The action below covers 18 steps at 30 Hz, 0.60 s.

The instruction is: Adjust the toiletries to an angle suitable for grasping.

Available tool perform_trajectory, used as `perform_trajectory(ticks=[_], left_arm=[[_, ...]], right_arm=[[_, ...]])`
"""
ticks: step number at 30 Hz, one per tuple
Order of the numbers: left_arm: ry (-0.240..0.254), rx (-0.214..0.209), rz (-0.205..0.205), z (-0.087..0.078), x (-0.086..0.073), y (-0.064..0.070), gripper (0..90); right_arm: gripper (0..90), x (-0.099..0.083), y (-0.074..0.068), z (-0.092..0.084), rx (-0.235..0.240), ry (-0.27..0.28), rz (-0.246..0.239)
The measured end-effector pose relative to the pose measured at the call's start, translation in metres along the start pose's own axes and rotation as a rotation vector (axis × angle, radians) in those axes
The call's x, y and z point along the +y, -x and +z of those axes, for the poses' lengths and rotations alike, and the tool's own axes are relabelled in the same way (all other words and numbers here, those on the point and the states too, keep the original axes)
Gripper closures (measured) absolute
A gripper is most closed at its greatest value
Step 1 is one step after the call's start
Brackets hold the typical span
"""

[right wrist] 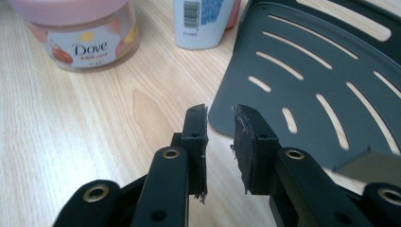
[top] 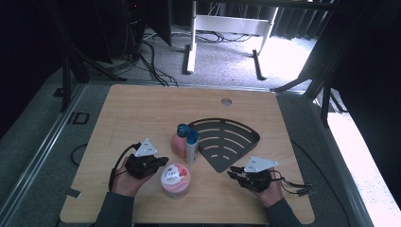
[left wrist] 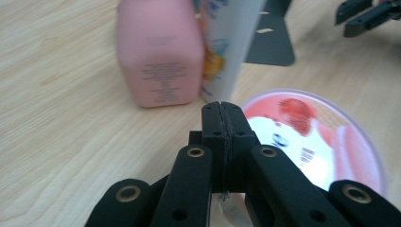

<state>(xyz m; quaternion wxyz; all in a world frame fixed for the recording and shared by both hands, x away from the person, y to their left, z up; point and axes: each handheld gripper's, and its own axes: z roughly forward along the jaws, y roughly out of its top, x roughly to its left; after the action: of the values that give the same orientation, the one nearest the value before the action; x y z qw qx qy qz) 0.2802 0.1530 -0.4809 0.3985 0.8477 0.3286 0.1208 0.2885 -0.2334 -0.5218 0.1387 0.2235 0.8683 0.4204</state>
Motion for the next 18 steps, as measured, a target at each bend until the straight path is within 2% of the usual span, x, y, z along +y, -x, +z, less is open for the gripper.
perform_trajectory(ticks=[4,5,6,11,13,18], left_arm=[[-0.015,-0.026,0.044,0.001,0.002,0.013,89.8],[-0.015,-0.026,0.044,0.001,0.002,0.013,89.8],[-0.021,-0.045,0.066,0.004,0.003,0.020,89.8],[-0.051,-0.098,0.114,0.021,0.007,0.036,89.8],[-0.045,-0.126,0.119,0.025,0.008,0.040,89.8],[-0.034,-0.164,0.127,0.032,0.010,0.047,89.8]], right_arm=[[72.8,-0.008,-0.004,-0.005,-0.003,-0.011,0.005],[72.5,-0.009,-0.005,-0.005,-0.004,-0.012,0.003],[72.3,-0.011,-0.006,-0.006,-0.005,-0.014,0.005],[71.7,-0.015,-0.006,-0.008,-0.007,-0.012,0.017],[71.5,-0.015,-0.006,-0.007,-0.008,-0.013,0.015],[71.3,-0.016,-0.006,-0.006,-0.004,-0.014,0.018]])
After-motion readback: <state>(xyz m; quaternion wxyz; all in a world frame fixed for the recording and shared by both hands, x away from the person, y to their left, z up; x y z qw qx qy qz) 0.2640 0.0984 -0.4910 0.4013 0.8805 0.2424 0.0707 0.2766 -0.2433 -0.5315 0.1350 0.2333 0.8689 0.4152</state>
